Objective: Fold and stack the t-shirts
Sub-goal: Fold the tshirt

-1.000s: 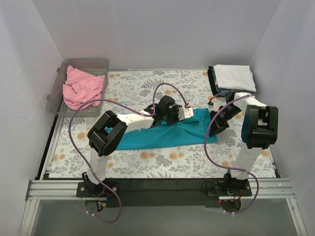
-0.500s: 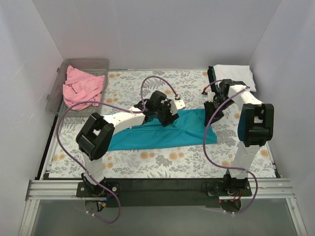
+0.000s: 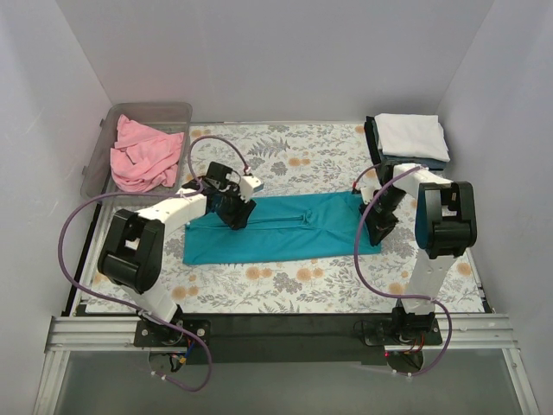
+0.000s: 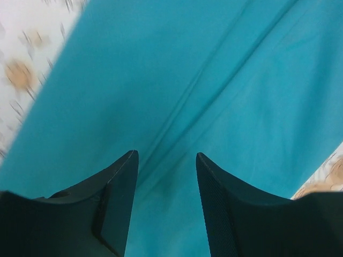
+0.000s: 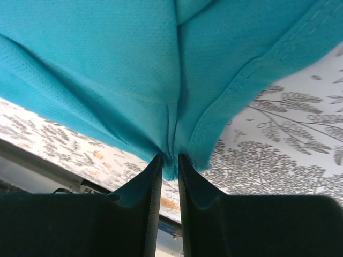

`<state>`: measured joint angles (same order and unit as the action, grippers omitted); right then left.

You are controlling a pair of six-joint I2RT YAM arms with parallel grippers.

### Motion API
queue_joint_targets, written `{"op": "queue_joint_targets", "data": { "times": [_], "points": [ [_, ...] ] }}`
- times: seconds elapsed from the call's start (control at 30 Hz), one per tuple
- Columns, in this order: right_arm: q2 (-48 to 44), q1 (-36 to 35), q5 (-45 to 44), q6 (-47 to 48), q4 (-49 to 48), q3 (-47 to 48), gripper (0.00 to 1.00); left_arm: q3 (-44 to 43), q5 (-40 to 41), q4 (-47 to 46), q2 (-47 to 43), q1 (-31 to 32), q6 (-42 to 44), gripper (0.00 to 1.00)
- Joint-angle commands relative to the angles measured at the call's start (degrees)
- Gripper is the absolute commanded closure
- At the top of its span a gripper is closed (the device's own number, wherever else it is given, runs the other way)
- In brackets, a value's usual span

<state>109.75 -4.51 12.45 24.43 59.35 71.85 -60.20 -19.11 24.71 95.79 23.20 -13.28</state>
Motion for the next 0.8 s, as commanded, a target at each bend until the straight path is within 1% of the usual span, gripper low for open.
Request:
{"op": "queue_joint_targets", "data": {
  "times": [0.0, 0.07, 0.17, 0.3, 0.4, 0.5, 0.53, 0.57, 0.6, 0.63, 0.67, 0.77],
  "points": [
    [-2.53, 0.21, -3.92, 1.06, -1.61, 1.27, 0.76, 3.85, 0.3, 5.08, -3.06, -2.72, 2.11, 0.54],
    [-3.4, 0.21, -3.84, 1.15, -1.26, 1.53, 0.74, 5.18, 1.53, 5.43, -2.54, -4.04, 2.12, 0.55],
    [-4.02, 0.03, -4.19, 1.5, -1.34, 1.1, 0.69, 6.68, 2.76, 5.53, -1.22, -5.35, 2.29, 0.55],
    [-1.57, -1.46, -4.53, 1.5, -1.96, 3.11, 0.69, 7.29, 4.7, 6.05, 0.62, -5.89, 3.61, 0.59],
    [2.47, -1.73, -6.2, 1.15, -3.54, 7.41, 0.72, 7.82, 3.91, 7.45, 0.45, -5.89, 4.22, 0.59],
    [8.09, -1.81, -7.69, 0.89, -4.51, 13.38, 0.74, 9.14, 3.91, 8.6, -0.6, -6.06, 4.49, 0.6],
    [11.41, -1.81, -8.14, 0.89, -4.68, 15.23, 0.74, 9.4, 3.82, 9.3, -1.3, -6.15, 4.49, 0.6],
    [13.27, -1.81, -8.84, 0.8, -5.12, 19.94, 0.74, 9.75, 3.82, 9.65, -1.65, -6.15, 4.05, 0.6],
    [15.21, -1.81, -9.45, 0.28, -4.95, 22.6, 0.74, 9.76, 3.73, 10.09, -2.01, -6.24, 3.88, 0.6],
    [19.05, -1.9, -9.46, 0.1, -4.69, 26.02, 0.75, 9.58, 3.47, 11.23, -2.7, -6.24, 3.61, 0.6],
    [20.66, -1.82, -9.55, -0.16, -4.51, 31.88, 0.75, 9.23, 3.38, 11.85, -3.15, -6.24, 3.35, 0.6],
    [25.41, -2.43, -9.29, -0.78, -3.72, 41.41, 0.76, 7.92, 2.16, 14.83, -5.26, -6.24, 1.86, 0.6]
  ]
}}
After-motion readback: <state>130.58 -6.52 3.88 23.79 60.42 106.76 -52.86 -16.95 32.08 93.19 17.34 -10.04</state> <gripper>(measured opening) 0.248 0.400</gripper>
